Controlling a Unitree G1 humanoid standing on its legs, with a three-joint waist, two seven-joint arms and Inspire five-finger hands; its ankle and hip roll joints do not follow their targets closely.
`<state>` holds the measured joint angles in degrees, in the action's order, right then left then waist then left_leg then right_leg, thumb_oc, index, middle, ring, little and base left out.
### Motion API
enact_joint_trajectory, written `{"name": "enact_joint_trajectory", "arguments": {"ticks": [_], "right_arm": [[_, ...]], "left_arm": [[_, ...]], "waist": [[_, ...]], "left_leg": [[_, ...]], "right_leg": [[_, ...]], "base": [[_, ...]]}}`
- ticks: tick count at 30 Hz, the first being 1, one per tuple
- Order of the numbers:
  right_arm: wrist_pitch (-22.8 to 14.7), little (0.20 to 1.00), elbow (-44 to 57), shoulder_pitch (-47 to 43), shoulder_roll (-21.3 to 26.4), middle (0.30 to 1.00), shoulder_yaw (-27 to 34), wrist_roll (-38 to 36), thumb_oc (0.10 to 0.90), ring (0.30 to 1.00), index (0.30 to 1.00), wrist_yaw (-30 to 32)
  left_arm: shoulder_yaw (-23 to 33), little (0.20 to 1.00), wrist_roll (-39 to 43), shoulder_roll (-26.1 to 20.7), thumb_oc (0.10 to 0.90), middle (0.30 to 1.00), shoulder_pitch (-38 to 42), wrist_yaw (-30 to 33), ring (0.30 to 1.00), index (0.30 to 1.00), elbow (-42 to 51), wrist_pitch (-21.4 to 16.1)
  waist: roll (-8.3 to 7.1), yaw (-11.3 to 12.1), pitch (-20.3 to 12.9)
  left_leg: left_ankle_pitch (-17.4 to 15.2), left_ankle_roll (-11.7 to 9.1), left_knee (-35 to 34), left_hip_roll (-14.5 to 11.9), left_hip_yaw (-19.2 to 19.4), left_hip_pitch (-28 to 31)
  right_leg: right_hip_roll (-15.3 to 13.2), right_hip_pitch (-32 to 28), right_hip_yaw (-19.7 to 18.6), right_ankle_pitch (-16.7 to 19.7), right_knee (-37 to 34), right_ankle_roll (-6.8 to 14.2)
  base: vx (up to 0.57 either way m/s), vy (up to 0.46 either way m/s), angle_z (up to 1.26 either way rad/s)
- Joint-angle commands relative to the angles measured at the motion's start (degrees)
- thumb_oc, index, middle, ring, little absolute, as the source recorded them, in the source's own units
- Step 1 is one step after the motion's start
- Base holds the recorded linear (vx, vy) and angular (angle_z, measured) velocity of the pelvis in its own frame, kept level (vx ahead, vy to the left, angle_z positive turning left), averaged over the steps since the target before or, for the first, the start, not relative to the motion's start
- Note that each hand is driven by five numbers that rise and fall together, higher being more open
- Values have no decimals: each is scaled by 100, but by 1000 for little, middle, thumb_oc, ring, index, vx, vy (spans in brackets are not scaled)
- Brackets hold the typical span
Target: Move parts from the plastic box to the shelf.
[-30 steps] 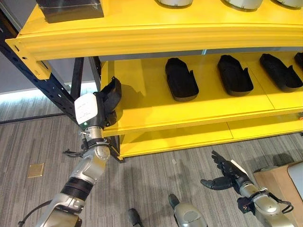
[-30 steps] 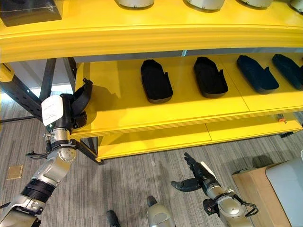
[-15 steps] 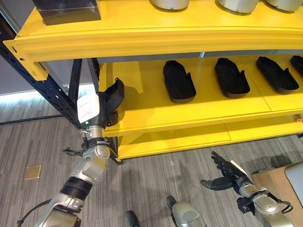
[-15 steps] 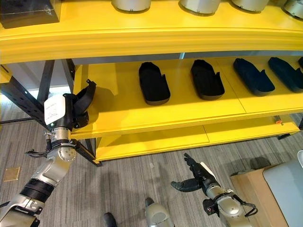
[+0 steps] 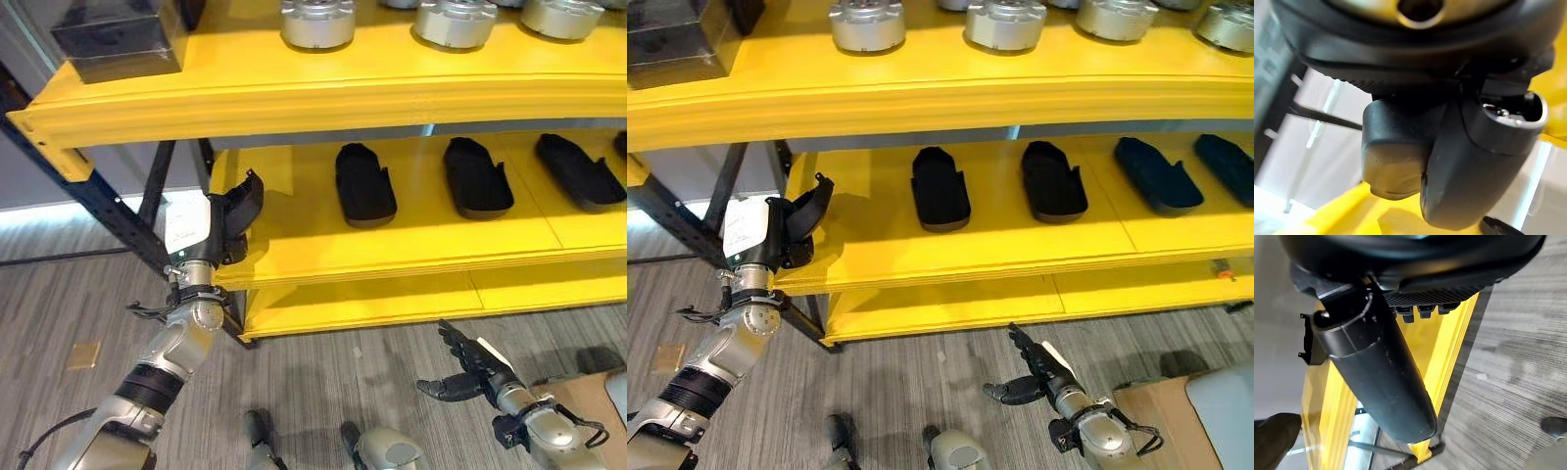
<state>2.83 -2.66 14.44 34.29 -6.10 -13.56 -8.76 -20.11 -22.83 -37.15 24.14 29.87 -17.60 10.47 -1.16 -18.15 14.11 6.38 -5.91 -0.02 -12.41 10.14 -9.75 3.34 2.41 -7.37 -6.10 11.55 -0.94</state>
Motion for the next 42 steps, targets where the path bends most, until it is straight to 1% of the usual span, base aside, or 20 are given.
{"name": "enact_joint_trajectory", "arguments": {"ticks": [1, 4, 8, 17, 19, 20, 21, 24, 26, 27, 28, 31, 33, 35, 37, 41, 42], "right_arm": [[-442, 1000, 476, -209, 201, 1000, -33, -43, 900, 1000, 1000, 81], [-354, 1000, 602, -215, 172, 1000, -48, -1, 900, 1000, 1000, 124], [-217, 1000, 725, -174, 129, 1000, -41, 6, 900, 1000, 1000, 153], [-161, 1000, 802, -11, 158, 1000, -7, -23, 900, 1000, 1000, 87], [-204, 1000, 848, -29, 208, 1000, -20, -93, 900, 1000, 1000, 122], [-246, 1000, 900, -85, 265, 1000, -22, -173, 900, 1000, 1000, 171], [-255, 1000, 921, -120, 283, 1000, -22, -219, 900, 1000, 1000, 193], [-306, 1000, 1083, -298, 376, 1000, -69, -389, 900, 1000, 1000, 337], [-334, 1000, 1137, -365, 422, 1000, -98, -434, 900, 1000, 1000, 399], [-334, 1000, 1137, -365, 422, 1000, -98, -434, 900, 1000, 1000, 399], [-364, 1000, 1231, -390, 469, 1000, -105, -514, 900, 1000, 1000, 454], [-487, 1000, 1301, -487, 482, 1000, -130, -567, 900, 1000, 1000, 576], [-454, 1000, 1387, -534, 481, 1000, -104, -607, 900, 1000, 1000, 621], [-406, 1000, 1497, -547, 483, 1000, -65, -659, 900, 1000, 1000, 631], [-378, 1000, 1537, -567, 479, 1000, -65, -677, 900, 1000, 1000, 638], [-358, 1000, 1613, -610, 395, 1000, -104, -701, 900, 1000, 1000, 690], [-362, 1000, 1617, -618, 386, 1000, -122, -711, 900, 1000, 1000, 694]], "left_arm": [[359, 300, -279, -318, 400, 300, 925, 592, 300, 300, 292, -326], [240, 300, -328, -251, 400, 300, 1026, 564, 300, 300, 298, -301], [108, 300, -442, -220, 400, 300, 1100, 387, 300, 300, 395, -255], [-152, 300, -592, -348, 400, 300, 1382, 274, 300, 300, 266, -194], [-266, 300, -552, -505, 400, 300, 1623, 358, 300, 300, 117, -237], [-344, 300, -550, -626, 400, 300, 1834, 427, 300, 300, 37, -264], [-403, 300, -534, -678, 400, 300, 1948, 450, 300, 300, -1, -267], [-656, 300, -517, -866, 400, 300, 2456, 625, 300, 300, -75, -250], [-794, 300, -509, -920, 400, 300, 2684, 672, 300, 300, -69, -221], [-794, 300, -509, -920, 400, 300, 2684, 672, 300, 300, -69, -221], [-871, 300, -464, -974, 400, 300, 2869, 616, 300, 300, 76, 39], [-992, 300, -335, -971, 400, 300, 3250, 503, 300, 300, 54, 345], [-1025, 300, -370, -954, 400, 300, 3366, 438, 300, 300, 43, 495], [-1068, 300, -294, -957, 400, 300, 3486, 367, 300, 300, 0, 724], [-1083, 300, -224, -968, 400, 300, 3552, 382, 300, 300, -21, 761], [-982, 300, -188, -962, 400, 300, 3562, 463, 300, 300, 26, 698], [-947, 300, -189, -954, 400, 300, 3574, 423, 300, 300, 55, 757]], "waist": [[10, -79, -363], [-21, -113, -379], [-68, -143, -424], [-93, -249, -391], [-91, -289, -259], [-94, -312, -117], [-95, -321, -54], [-112, -375, 315], [-116, -406, 486], [-116, -406, 486], [-118, -442, 657], [-130, -485, 914], [-141, -500, 1014], [-158, -518, 1103], [-161, -522, 1146], [-162, -501, 1235], [-158, -495, 1252]], "left_leg": [[-408, 108, 444, 139, 280, 236], [-592, 209, 578, 306, 280, 255], [-673, 279, 548, 413, 285, 329], [-778, 319, 581, 453, 349, 334], [-797, 308, 661, 442, 373, 208], [-803, 300, 740, 439, 381, 58], [-807, 298, 780, 438, 386, -19], [-806, 280, 1068, 441, 339, -467], [-845, 272, 1263, 446, 292, -681], [-845, 272, 1263, 446, 292, -681], [-851, 267, 1406, 452, 254, -893], [-815, 262, 1606, 441, 208, -1270], [-786, 262, 1654, 447, 184, -1395], [-765, 256, 1714, 453, 157, -1522], [-753, 255, 1741, 453, 145, -1580], [-713, 261, 1745, 454, 106, -1689], [-704, 257, 1747, 450, 99, -1720]], "right_leg": [[-782, -18, 379, -277, 74, 716], [-796, 54, 250, -223, 93, 760], [-804, 87, 144, -135, 13, 806], [-818, 246, 30, -36, -24, 868], [-810, 398, -1, -56, 63, 865], [-801, 557, -13, -86, 161, 854], [-792, 642, -16, -101, 216, 848], [-730, 1087, -28, -182, 574, 765], [-710, 1328, -13, -272, 842, 719], [-710, 1328, -13, -272, 842, 719], [-675, 1575, -12, -328, 1059, 674], [-622, 2014, 38, -407, 1414, 596], [-601, 2180, 72, -430, 1544, 563], [-580, 2339, 114, -459, 1673, 527], [-571, 2418, 137, -474, 1741, 507], [-545, 2573, 175, -470, 1810, 466], [-545, 2606, 190, -472, 1823, 451]], "base": [[124, 53, -14], [139, 34, -4], [117, -11, 2], [87, -35, -1], [-31, -23, -20], [-102, -20, -23], [-177, -33, -13], [-204, -15, -7], [-103, -5, -9], [-119, -7, -2], [-152, -16, -5], [-165, -32, -1], [-110, -31, 3], [-86, -31, 1], [-59, -25, -4], [-62, -29, -6], [-83, -31, -8]]}}
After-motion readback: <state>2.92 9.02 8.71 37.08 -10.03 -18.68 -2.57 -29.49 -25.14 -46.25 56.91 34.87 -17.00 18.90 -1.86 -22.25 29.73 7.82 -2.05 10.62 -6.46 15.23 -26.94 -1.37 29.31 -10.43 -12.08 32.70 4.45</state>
